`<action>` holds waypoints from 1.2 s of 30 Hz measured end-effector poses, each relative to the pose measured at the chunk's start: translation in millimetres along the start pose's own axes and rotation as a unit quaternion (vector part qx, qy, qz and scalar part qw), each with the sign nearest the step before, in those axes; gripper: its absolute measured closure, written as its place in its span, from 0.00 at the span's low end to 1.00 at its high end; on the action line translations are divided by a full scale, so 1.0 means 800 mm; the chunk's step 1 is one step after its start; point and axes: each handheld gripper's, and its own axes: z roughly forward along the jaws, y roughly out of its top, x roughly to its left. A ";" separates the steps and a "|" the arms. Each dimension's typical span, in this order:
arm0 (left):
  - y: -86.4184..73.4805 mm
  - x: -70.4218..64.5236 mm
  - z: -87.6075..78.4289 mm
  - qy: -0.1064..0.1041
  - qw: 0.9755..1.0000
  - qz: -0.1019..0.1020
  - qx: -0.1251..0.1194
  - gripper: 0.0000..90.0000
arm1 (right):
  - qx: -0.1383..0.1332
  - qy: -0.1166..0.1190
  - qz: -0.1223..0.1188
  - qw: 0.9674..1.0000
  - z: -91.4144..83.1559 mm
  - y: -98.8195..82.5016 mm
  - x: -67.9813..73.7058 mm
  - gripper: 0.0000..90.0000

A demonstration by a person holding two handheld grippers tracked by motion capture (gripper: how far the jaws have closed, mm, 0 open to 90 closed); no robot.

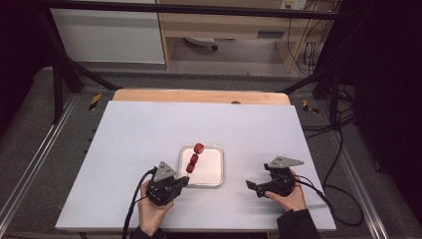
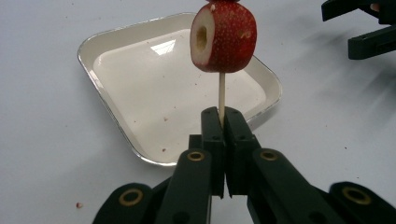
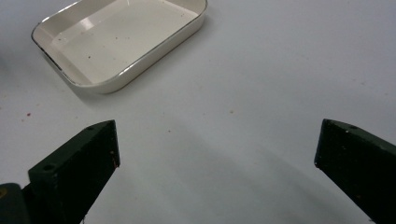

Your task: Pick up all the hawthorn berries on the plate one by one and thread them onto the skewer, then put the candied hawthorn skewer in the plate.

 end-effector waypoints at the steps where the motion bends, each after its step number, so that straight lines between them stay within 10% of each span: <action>1: 0.002 0.001 0.000 0.001 1.000 -0.001 0.000 0.98 | 0.000 -0.002 0.000 1.000 -0.001 -0.002 -0.001 0.01; 21: 0.042 0.012 0.027 0.022 0.998 0.015 0.054 0.98 | -0.001 0.002 0.004 1.000 -0.014 -0.021 -0.015 0.02; 36: 0.038 0.006 0.064 0.063 0.988 0.013 0.144 0.98 | 0.004 0.004 0.005 1.000 -0.012 -0.024 -0.017 0.02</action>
